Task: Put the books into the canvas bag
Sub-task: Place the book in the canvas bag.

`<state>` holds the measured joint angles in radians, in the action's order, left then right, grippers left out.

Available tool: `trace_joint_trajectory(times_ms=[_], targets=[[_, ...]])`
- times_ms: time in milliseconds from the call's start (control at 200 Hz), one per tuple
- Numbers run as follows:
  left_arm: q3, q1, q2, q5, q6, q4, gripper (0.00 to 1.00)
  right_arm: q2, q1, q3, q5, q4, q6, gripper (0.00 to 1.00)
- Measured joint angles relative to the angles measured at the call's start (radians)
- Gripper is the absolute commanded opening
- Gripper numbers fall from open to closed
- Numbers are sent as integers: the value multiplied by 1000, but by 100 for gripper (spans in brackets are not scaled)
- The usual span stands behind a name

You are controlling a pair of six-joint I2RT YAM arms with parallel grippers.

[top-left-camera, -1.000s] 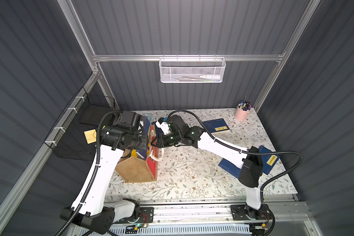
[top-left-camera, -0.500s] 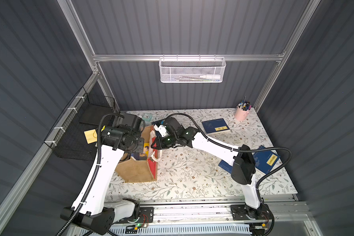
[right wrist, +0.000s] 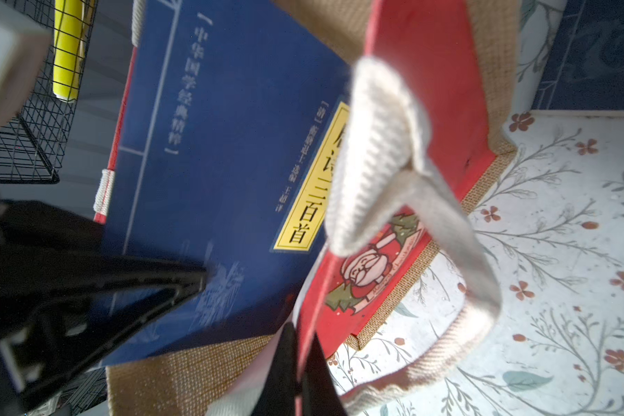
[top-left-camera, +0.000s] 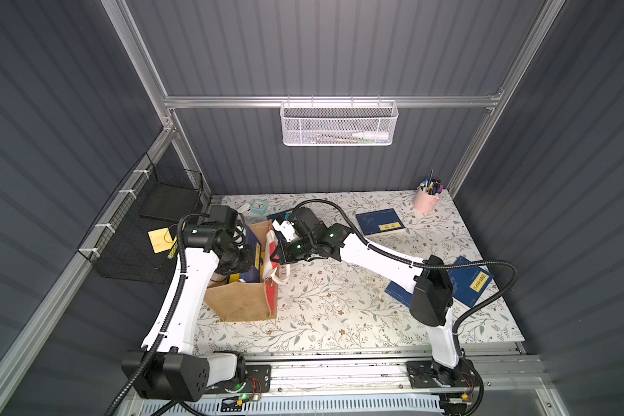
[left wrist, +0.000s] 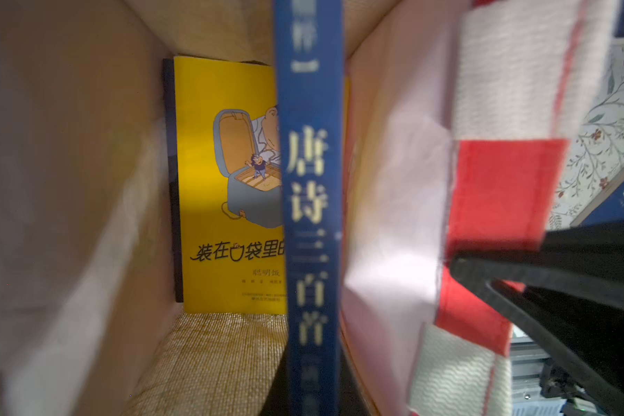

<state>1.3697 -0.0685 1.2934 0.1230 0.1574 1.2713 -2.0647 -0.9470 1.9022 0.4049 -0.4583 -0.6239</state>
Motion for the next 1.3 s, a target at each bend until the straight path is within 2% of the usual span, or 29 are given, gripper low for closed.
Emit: trace_joint_trajectory(times_ms=[130, 270, 330, 450, 550, 710, 810, 996, 1151, 1201, 1296], targets=[[-107, 61, 9, 72, -36, -45, 0, 21, 7, -38, 3, 24, -3, 7], [-157, 82, 43, 58, -45, -95, 0, 31, 11, -47, 11, 32, -4, 7], [-167, 83, 57, 45, -45, -110, 19, 31, 13, -48, 13, 32, -4, 7], [-169, 83, 85, 7, -45, -113, 48, 31, 16, -50, 17, 32, -4, 8], [-144, 83, 95, -43, -46, -95, 63, 31, 16, -50, 18, 33, -3, 8], [-22, 83, 81, -113, -46, -69, 75, 31, 16, -50, 18, 35, -3, 9], [71, 83, 53, -133, -50, -59, 76, 32, 17, -50, 17, 36, -3, 10], [194, 83, 22, -102, -48, -54, 64, 51, 26, -11, -14, -11, 19, 17], [226, 73, 41, -13, -6, -84, 65, 93, 60, 15, -44, -48, 50, 30], [248, 47, 65, -8, 12, -100, 66, 113, 85, 14, -50, -56, 51, 34], [312, -78, 146, -29, 46, -141, 67, 154, 144, -10, -69, -58, 59, 42]])
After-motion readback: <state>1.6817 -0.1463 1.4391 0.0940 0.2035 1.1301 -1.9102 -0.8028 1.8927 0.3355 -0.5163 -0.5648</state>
